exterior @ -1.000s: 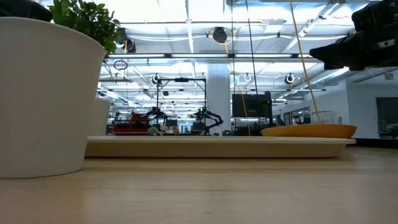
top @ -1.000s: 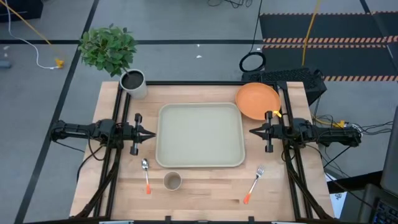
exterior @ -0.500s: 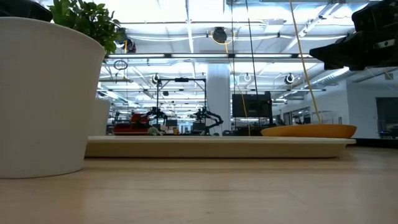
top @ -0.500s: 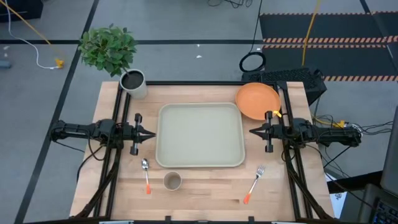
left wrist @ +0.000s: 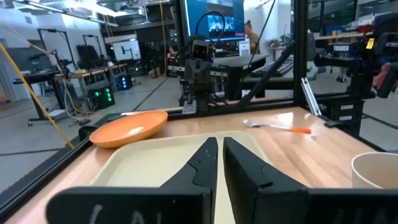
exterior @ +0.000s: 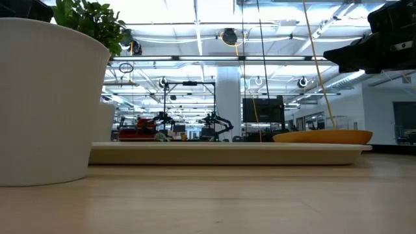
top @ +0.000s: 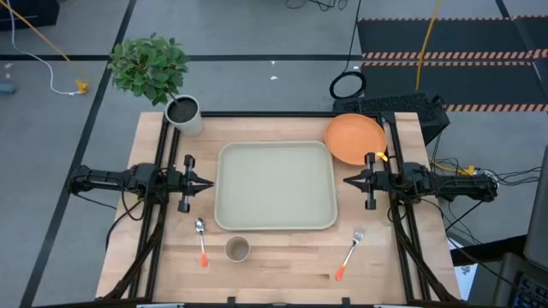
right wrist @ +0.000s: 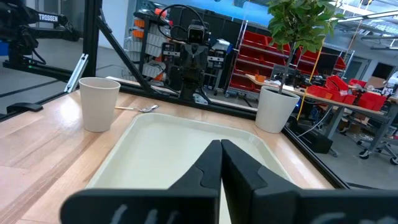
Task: Pick and place plate/cup/fork/spoon on tray
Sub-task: Put the white cup on the white serving tray
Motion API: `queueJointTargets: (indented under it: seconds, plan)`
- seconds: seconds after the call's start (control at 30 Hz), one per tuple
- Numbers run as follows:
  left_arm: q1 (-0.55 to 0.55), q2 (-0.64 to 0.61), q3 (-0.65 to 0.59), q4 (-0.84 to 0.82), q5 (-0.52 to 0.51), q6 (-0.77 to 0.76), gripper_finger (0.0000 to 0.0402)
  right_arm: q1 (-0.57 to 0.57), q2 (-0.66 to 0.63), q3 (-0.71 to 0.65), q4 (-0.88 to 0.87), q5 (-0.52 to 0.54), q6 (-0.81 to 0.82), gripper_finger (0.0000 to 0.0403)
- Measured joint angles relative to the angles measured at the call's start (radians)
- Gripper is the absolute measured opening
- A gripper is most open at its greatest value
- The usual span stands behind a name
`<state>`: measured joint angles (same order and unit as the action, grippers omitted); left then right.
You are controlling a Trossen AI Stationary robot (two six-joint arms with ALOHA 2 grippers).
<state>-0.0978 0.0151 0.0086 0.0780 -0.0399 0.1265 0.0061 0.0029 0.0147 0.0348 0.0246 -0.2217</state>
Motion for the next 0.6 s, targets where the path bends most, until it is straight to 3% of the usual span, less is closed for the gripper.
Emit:
queueJointTargets:
  seconds: [0.6]
  plan:
    - [0.0,0.0,0.0,0.013,-0.015,-0.05,0.0031,0.0,0.0,0.0,0.002,0.0,0.0,0.0]
